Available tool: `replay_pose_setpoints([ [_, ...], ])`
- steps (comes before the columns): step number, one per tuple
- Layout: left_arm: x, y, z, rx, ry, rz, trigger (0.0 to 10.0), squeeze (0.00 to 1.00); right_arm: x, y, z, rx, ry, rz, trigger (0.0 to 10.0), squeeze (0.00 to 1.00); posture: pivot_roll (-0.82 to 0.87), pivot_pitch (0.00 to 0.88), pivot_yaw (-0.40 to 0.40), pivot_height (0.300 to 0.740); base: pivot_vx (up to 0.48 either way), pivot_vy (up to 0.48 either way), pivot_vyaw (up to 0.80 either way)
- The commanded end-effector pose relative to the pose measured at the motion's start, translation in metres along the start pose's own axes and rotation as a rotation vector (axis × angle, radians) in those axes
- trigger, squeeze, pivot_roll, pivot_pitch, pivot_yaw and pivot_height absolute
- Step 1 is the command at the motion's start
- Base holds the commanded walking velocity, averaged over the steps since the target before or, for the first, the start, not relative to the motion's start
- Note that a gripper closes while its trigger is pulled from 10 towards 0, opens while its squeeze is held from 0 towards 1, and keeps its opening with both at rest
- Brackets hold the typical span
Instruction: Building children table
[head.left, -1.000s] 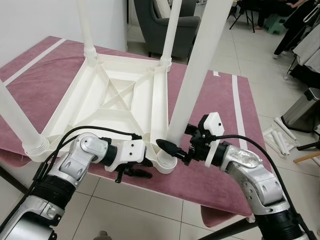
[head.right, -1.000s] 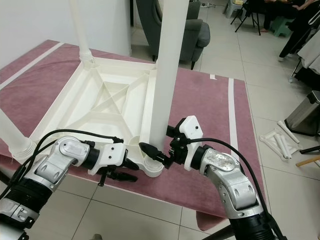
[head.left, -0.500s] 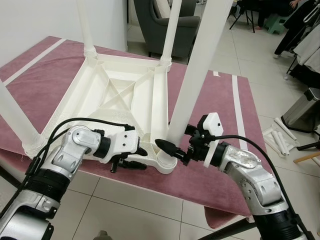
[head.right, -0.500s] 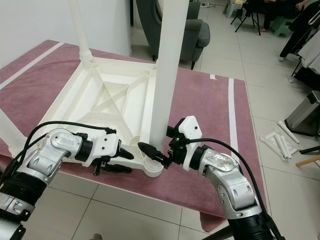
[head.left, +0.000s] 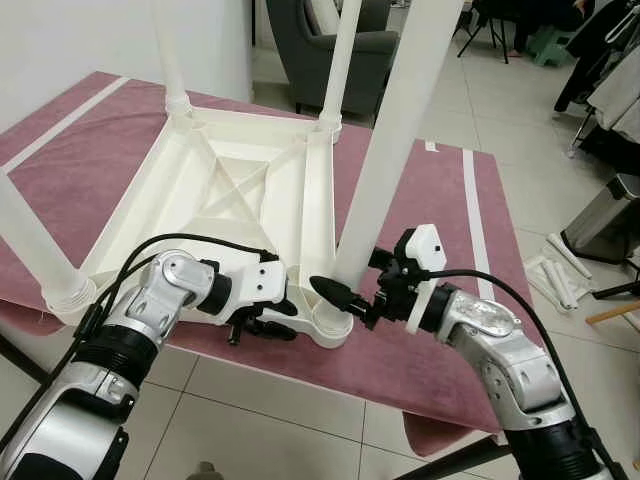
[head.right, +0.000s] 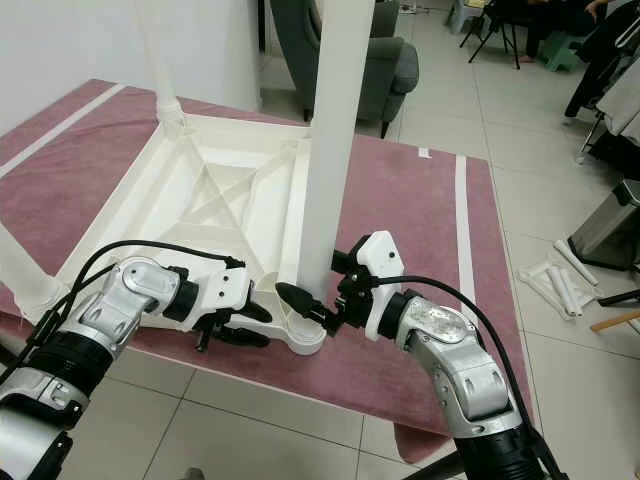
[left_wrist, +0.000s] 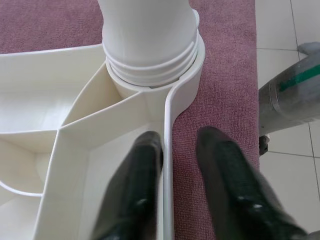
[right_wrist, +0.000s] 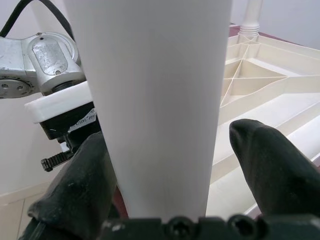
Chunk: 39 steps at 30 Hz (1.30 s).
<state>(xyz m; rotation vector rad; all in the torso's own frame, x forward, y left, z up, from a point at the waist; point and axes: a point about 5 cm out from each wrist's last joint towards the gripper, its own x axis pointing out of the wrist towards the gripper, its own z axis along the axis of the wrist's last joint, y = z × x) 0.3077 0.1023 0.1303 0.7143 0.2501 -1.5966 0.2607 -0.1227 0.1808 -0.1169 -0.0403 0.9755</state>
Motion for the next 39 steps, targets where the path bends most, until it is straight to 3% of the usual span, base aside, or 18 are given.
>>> replay_pose_setpoints([
  [1, 0.002, 0.014, 0.0, 0.014, 0.017, 0.248, 3.5, 0.0, 0.0, -0.001, -0.002, -0.005, 0.006, -0.005, 10.0, 0.0, 0.13, 0.0, -0.039, 0.74, 0.0, 0.0, 0.0],
  [3, 0.003, 0.013, -0.002, 0.017, 0.025, 0.244, 3.0, 0.0, 0.0, -0.001, -0.002, -0.004, 0.006, -0.005, 10.0, 0.0, 0.13, 0.0, -0.039, 0.74, 0.0, 0.0, 0.0],
  [4, 0.004, 0.013, -0.004, 0.019, 0.032, 0.242, 0.0, 0.0, 0.001, -0.001, -0.003, -0.002, 0.007, -0.004, 10.0, 0.0, 0.13, 0.0, -0.04, 0.74, 0.0, 0.0, 0.0],
  [14, 0.006, 0.015, -0.004, 0.044, 0.015, 0.25, 0.0, 0.0, 0.007, -0.001, -0.008, 0.001, 0.026, 0.017, 10.0, 0.0, 0.13, 0.0, -0.04, 0.74, 0.0, 0.0, 0.0],
  [15, 0.006, 0.015, -0.002, 0.057, 0.0, 0.241, 0.0, 0.0, 0.008, -0.001, -0.009, -0.002, 0.035, 0.021, 8.3, 0.0, 0.13, 0.0, -0.04, 0.74, 0.0, 0.0, 0.0],
  [16, 0.006, 0.015, -0.002, 0.057, 0.0, 0.241, 0.0, 0.0, 0.008, -0.001, -0.009, -0.002, 0.035, 0.021, 8.3, 0.0, 0.13, 0.0, -0.04, 0.74, 0.0, 0.0, 0.0],
  [17, 0.006, 0.015, 0.0, 0.065, -0.014, 0.233, 0.0, 0.0, 0.01, -0.002, -0.012, -0.005, 0.046, 0.019, 3.4, 0.0, 0.13, 0.0, -0.04, 0.74, 0.0, 0.0, 0.0],
  [19, 0.007, 0.015, 0.001, 0.072, -0.023, 0.23, 0.0, 0.0, 0.012, -0.002, -0.013, -0.008, 0.053, 0.017, 3.4, 0.0, 0.13, 0.0, -0.04, 0.74, 0.0, 0.0, 0.0],
  [20, 0.007, 0.015, 0.003, 0.076, -0.033, 0.225, 0.0, 0.0, 0.013, -0.002, -0.015, -0.009, 0.066, 0.004, 0.0, 0.0, 0.13, 0.0, -0.043, 0.74, 0.0, 0.0, 0.0],
  [23, 0.007, 0.015, 0.005, 0.081, -0.05, 0.215, 0.0, 0.0, 0.016, -0.005, -0.024, -0.016, 0.107, -0.066, 0.0, 0.0, 0.13, 0.0, -0.043, 0.74, 0.0, 0.0, 0.0],
  [24, 0.008, 0.014, 0.007, 0.083, -0.065, 0.209, 0.0, 0.0, 0.018, -0.008, -0.029, -0.008, 0.13, -0.144, 0.0, 0.0, 0.13, 0.0, -0.044, 0.74, 0.0, 0.0, 0.0],
  [31, 0.011, 0.017, 0.012, 0.08, -0.1, 0.216, 0.0, 0.0, 0.018, -0.02, -0.032, 0.025, 0.123, -0.338, 0.0, 0.0, 0.13, 0.0, -0.045, 0.74, 0.0, 0.0, 0.0],
  [32, 0.014, 0.02, 0.018, 0.082, -0.121, 0.225, 0.0, 0.0, 0.019, -0.025, -0.03, 0.041, 0.098, -0.473, 0.0, 0.0, 0.13, 0.0, -0.044, 0.74, 0.0, 0.0, 0.0],
  [35, 0.017, 0.022, 0.021, 0.084, -0.133, 0.226, 0.0, 0.0, 0.02, -0.028, -0.03, 0.046, 0.082, -0.552, 0.0, 0.0, 0.13, 0.0, -0.044, 0.74, 0.0, 0.0, 0.0],
  [38, 0.021, 0.025, 0.029, 0.083, -0.164, 0.222, 0.0, 0.0, 0.017, -0.031, -0.034, 0.09, 0.08, -0.82, 0.0, 0.0, 0.12, 0.0, -0.04, 0.74, 0.0, 0.0, 0.0],
  [39, 0.021, 0.025, 0.029, 0.083, -0.164, 0.222, 0.0, 0.0, 0.017, -0.031, -0.034, 0.09, 0.08, -0.82, 0.0, 0.0, 0.12, 0.0, -0.04, 0.74, 0.0, 0.0, 0.0],
])
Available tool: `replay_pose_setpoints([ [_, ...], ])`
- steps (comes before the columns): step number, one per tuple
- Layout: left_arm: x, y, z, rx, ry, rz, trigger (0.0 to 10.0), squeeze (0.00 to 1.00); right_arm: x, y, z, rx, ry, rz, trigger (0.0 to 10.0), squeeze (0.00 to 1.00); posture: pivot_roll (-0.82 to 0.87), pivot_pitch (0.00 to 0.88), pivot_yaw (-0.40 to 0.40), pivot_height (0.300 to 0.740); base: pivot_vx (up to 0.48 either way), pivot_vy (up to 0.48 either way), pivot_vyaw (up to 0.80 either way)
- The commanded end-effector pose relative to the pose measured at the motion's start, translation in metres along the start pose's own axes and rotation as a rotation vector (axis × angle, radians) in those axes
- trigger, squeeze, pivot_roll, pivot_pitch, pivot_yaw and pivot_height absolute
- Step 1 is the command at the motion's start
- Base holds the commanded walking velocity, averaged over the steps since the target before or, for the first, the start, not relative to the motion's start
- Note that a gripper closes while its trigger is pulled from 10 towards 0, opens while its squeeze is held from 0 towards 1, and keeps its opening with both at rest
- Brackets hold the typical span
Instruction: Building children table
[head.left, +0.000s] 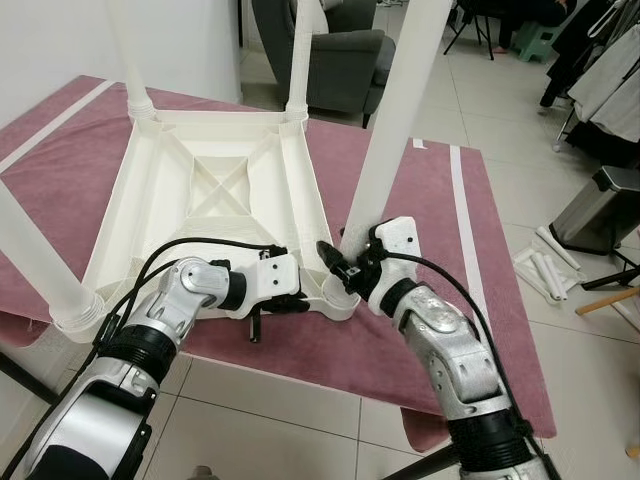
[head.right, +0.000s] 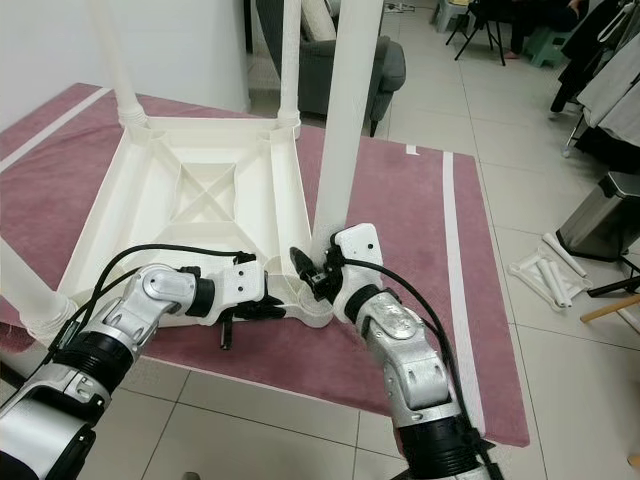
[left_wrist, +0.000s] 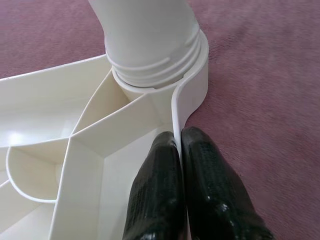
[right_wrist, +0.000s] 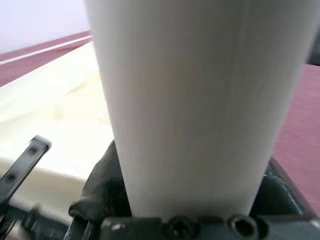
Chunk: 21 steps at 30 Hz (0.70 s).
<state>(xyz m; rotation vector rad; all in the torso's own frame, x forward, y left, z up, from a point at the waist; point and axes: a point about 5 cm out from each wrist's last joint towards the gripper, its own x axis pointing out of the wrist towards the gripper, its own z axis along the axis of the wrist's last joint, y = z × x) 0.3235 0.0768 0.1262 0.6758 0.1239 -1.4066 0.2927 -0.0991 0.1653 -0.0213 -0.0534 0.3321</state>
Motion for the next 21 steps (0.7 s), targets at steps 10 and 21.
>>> replay_pose_setpoints([
  [10, 0.012, 0.009, 0.032, 0.067, -0.143, 0.004, 0.0, 0.0, -0.011, -0.031, -0.029, -0.053, 0.144, -0.544, 0.0, 0.0, 0.13, 0.0, -0.034, 0.74, 0.0, 0.0, 0.0],
  [21, 0.004, 0.003, 0.024, 0.079, -0.114, -0.027, 0.0, 0.0, -0.001, 0.001, 0.008, 0.013, -0.055, 0.046, 10.0, 0.0, 0.13, 0.0, -0.033, 0.74, 0.0, 0.0, 0.0],
])
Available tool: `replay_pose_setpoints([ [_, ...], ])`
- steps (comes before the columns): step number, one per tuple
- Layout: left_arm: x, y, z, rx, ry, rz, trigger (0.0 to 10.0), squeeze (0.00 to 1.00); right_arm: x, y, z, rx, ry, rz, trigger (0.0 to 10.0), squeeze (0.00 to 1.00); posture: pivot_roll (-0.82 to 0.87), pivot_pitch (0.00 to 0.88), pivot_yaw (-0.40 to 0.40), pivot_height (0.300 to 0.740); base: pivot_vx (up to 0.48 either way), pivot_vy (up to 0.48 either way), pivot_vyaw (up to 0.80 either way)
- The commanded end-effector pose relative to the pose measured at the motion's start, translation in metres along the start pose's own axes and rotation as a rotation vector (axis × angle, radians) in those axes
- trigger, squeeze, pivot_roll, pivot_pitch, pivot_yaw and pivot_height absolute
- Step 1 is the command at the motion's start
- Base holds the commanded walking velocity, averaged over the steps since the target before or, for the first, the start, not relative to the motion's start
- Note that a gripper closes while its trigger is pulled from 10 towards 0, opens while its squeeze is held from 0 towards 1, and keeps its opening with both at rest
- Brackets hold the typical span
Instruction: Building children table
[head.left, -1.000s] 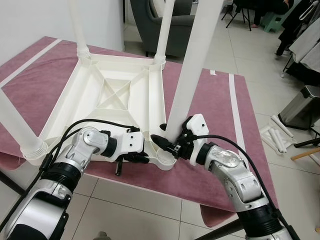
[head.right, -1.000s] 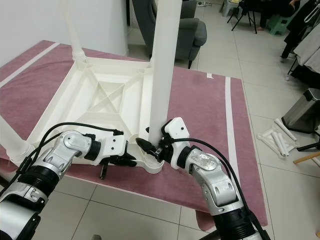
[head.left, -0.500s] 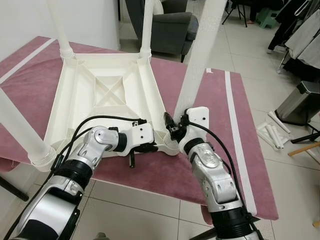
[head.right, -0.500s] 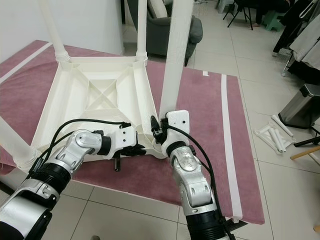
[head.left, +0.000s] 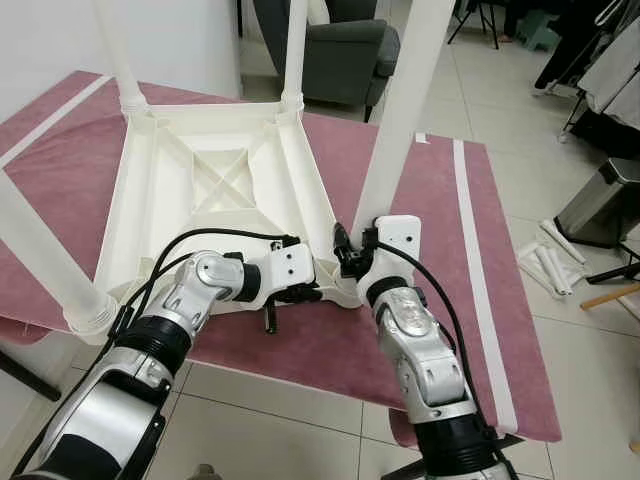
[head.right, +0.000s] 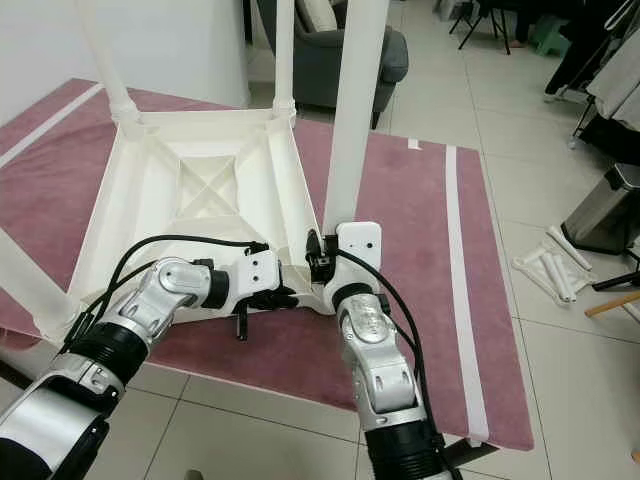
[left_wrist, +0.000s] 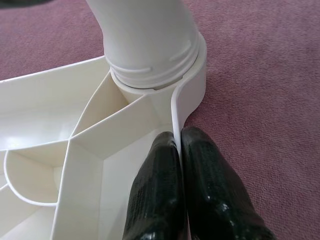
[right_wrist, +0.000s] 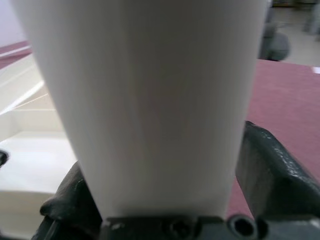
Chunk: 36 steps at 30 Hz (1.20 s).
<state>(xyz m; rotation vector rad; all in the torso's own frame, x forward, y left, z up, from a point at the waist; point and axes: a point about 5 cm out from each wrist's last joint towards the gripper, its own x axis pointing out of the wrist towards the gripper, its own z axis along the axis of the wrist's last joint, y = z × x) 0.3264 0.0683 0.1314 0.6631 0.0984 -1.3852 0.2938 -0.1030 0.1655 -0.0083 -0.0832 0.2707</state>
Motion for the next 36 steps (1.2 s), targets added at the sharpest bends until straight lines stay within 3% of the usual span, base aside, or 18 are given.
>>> replay_pose_setpoints([
  [1, -0.001, -0.002, 0.016, 0.076, -0.097, -0.056, 0.0, 0.0, 0.0, 0.005, 0.008, 0.009, -0.024, 0.108, 10.0, 0.0, 0.13, 0.0, -0.033, 0.74, 0.0, 0.0, 0.0],
  [4, -0.013, -0.011, 0.014, 0.11, -0.088, -0.124, 0.0, 0.0, -0.009, -0.003, 0.019, -0.058, -0.037, 0.381, 10.0, 0.0, 0.13, 0.0, -0.033, 0.74, 0.0, 0.0, 0.0],
  [6, -0.014, -0.013, 0.014, 0.113, -0.086, -0.132, 0.0, 0.0, -0.01, -0.004, 0.019, -0.062, -0.034, 0.398, 10.0, 0.0, 0.13, 0.0, -0.033, 0.74, 0.0, 0.0, 0.0],
  [11, -0.039, -0.034, 0.011, 0.149, -0.079, -0.238, 0.0, 0.0, -0.018, -0.015, 0.014, -0.115, 0.088, 0.707, 10.0, 0.0, 0.15, 0.0, -0.044, 0.74, 0.0, 0.0, 0.0],
  [17, -0.048, -0.038, 0.012, 0.155, -0.082, -0.252, 0.0, 0.0, -0.021, -0.013, 0.007, -0.112, 0.14, 0.821, 10.0, 0.0, 0.16, 0.0, -0.048, 0.74, 0.0, 0.0, 0.0],
  [18, -0.05, -0.039, 0.012, 0.153, -0.082, -0.253, 0.0, 0.0, -0.022, -0.011, 0.006, -0.092, 0.151, 0.856, 3.1, 0.0, 0.16, 0.0, -0.05, 0.74, 0.0, 0.0, 0.0],
  [19, -0.052, -0.04, 0.013, 0.152, -0.081, -0.253, 0.0, 0.0, -0.023, -0.008, 0.003, -0.079, 0.16, 0.883, 0.0, 0.0, 0.17, 0.0, -0.052, 0.74, 0.0, 0.0, 0.0],
  [23, -0.051, -0.038, 0.013, 0.142, -0.082, -0.227, 0.0, 0.0, -0.023, 0.002, -0.002, -0.053, 0.166, 0.916, 0.0, 0.0, 0.17, 0.0, -0.056, 0.74, 0.0, 0.0, 0.0],
  [25, -0.047, -0.037, 0.014, 0.128, -0.082, -0.194, 0.0, 0.0, -0.017, 0.002, -0.007, -0.063, 0.178, 0.846, 0.0, 0.0, 0.17, 0.0, -0.056, 0.74, 0.0, 0.0, 0.0],
  [28, -0.037, -0.03, 0.019, 0.097, -0.11, -0.132, 0.0, 0.0, -0.003, -0.006, -0.021, -0.133, 0.224, 0.632, 0.0, 0.0, 0.17, 0.0, -0.055, 0.74, 0.0, 0.0, 0.0],
  [29, -0.028, -0.02, 0.025, 0.089, -0.129, -0.085, 0.0, 0.0, 0.007, -0.015, -0.025, -0.137, 0.234, 0.425, 0.0, 0.0, 0.17, 0.0, -0.051, 0.74, 0.0, 0.0, 0.0],
  [34, -0.02, -0.01, 0.032, 0.077, -0.14, -0.036, 0.0, 0.0, 0.013, -0.025, -0.029, -0.114, 0.254, 0.245, 0.0, 0.0, 0.16, 0.0, -0.048, 0.74, 0.0, 0.0, 0.0],
  [36, -0.007, 0.004, 0.041, 0.082, -0.14, 0.011, 0.0, 0.0, 0.017, -0.038, -0.028, -0.096, 0.249, 0.015, 0.0, 0.0, 0.16, 0.0, -0.04, 0.74, 0.0, 0.0, 0.0],
])
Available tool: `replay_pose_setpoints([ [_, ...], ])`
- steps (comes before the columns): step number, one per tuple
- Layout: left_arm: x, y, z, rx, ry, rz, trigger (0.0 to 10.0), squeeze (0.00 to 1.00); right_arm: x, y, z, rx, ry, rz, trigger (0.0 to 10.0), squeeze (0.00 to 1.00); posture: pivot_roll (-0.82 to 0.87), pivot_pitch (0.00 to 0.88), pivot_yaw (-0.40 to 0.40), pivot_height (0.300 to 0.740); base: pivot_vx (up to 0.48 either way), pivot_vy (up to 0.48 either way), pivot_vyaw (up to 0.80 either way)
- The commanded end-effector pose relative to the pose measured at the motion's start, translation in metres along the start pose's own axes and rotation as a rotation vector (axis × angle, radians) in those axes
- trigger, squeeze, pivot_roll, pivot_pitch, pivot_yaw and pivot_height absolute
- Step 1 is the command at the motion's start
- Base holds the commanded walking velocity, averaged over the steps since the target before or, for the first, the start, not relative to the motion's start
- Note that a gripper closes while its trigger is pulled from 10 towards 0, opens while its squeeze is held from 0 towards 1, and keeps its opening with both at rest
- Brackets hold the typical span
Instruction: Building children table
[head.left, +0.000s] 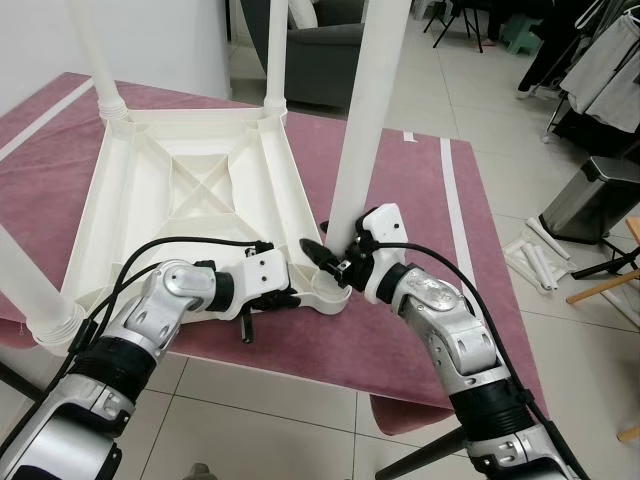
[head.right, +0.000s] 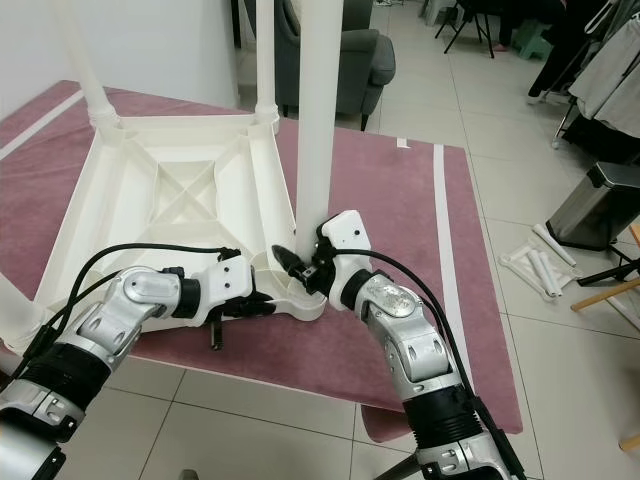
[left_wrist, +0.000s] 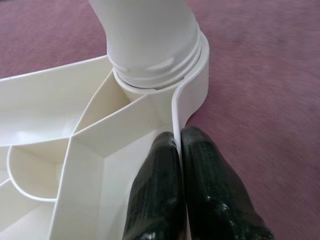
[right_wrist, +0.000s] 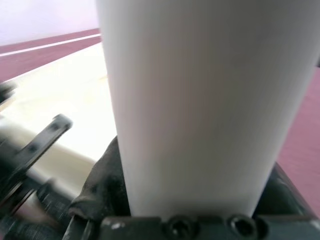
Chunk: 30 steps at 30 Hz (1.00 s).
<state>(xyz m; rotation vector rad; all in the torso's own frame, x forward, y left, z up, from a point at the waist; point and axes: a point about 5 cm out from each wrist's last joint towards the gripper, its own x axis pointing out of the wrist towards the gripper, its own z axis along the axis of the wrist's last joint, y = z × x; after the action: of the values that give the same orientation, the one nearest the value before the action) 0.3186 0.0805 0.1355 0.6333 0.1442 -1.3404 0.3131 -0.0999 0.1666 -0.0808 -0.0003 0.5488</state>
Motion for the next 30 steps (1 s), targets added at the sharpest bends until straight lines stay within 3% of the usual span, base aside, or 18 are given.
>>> replay_pose_setpoints([
  [1, 0.01, 0.011, 0.046, 0.141, -0.164, -0.014, 0.0, 0.0, -0.01, -0.036, -0.03, 0.0, 0.168, -0.335, 0.0, 0.0, 0.16, 0.0, -0.033, 0.74, 0.0, 0.0, 0.0],
  [2, 0.01, 0.011, 0.046, 0.141, -0.164, -0.014, 0.0, 0.0, -0.01, -0.036, -0.03, 0.0, 0.168, -0.335, 0.0, 0.0, 0.16, 0.0, -0.033, 0.74, 0.0, 0.0, 0.0],
  [6, 0.026, 0.024, 0.059, 0.14, -0.153, 0.037, 0.0, 0.0, -0.016, -0.046, -0.031, 0.016, 0.167, -0.642, 0.0, 0.0, 0.15, 0.0, -0.022, 0.74, 0.0, 0.0, 0.0],
  [9, 0.036, 0.028, 0.066, 0.14, -0.149, 0.058, 0.0, 0.0, -0.019, -0.041, -0.035, 0.052, 0.163, -0.798, 0.0, 0.0, 0.15, 0.0, -0.019, 0.74, 0.0, 0.0, 0.0],
  [13, 0.038, 0.026, 0.067, 0.141, -0.156, 0.045, 0.0, 0.0, -0.018, -0.036, -0.035, 0.068, 0.155, -0.799, 0.0, 0.0, 0.15, 0.0, -0.016, 0.74, 0.0, 0.0, 0.0],
  [14, 0.037, 0.02, 0.064, 0.145, -0.162, 0.009, 0.0, 0.0, -0.013, -0.027, -0.032, 0.079, 0.117, -0.725, 0.8, 0.0, 0.15, 0.0, -0.015, 0.74, 0.0, 0.0, 0.0],
  [15, 0.035, 0.016, 0.061, 0.148, -0.163, -0.009, 0.0, 0.0, -0.011, -0.023, -0.027, 0.076, 0.085, -0.662, 10.0, 0.0, 0.15, 0.0, -0.015, 0.74, 0.0, 0.0, 0.0],
  [18, 0.034, 0.015, 0.06, 0.15, -0.163, -0.017, 0.0, 0.0, -0.009, -0.021, -0.025, 0.071, 0.066, -0.627, 10.0, 0.0, 0.15, 0.0, -0.018, 0.74, 0.0, 0.0, 0.0],
  [19, 0.033, 0.013, 0.058, 0.153, -0.164, -0.027, 0.0, 0.0, -0.007, -0.02, -0.021, 0.078, 0.039, -0.575, 10.0, 1.0, 0.15, 0.0, -0.021, 0.74, 0.0, 0.0, 0.0],
  [22, 0.03, 0.009, 0.055, 0.162, -0.165, -0.05, 0.0, 0.0, -0.005, -0.019, -0.012, 0.077, -0.004, -0.478, 10.0, 1.0, 0.16, 0.0, -0.026, 0.74, 0.0, 0.0, 0.0],
  [23, 0.028, 0.006, 0.054, 0.167, -0.165, -0.066, 0.0, 0.0, -0.004, -0.019, -0.008, 0.062, -0.024, -0.416, 10.0, 0.82, 0.16, 0.0, -0.026, 0.74, 0.0, 0.0, 0.0],
  [24, 0.025, 0.002, 0.052, 0.181, -0.163, -0.091, 0.0, 0.0, -0.003, -0.018, -0.002, 0.045, -0.043, -0.345, 10.0, 0.0, 0.16, 0.0, -0.029, 0.74, 0.0, 0.0, 0.0],
  [29, 0.015, -0.009, 0.047, 0.208, -0.159, -0.155, 0.0, 0.0, -0.005, -0.018, 0.011, -0.018, -0.087, -0.181, 10.0, 0.0, 0.16, 0.0, -0.032, 0.74, 0.0, 0.0, 0.0],
  [30, 0.004, -0.019, 0.04, 0.235, -0.131, -0.214, 0.0, 0.0, -0.01, -0.019, 0.017, -0.076, -0.101, -0.032, 10.0, 0.0, 0.16, 0.0, -0.036, 0.74, 0.0, 0.0, 0.0],
])
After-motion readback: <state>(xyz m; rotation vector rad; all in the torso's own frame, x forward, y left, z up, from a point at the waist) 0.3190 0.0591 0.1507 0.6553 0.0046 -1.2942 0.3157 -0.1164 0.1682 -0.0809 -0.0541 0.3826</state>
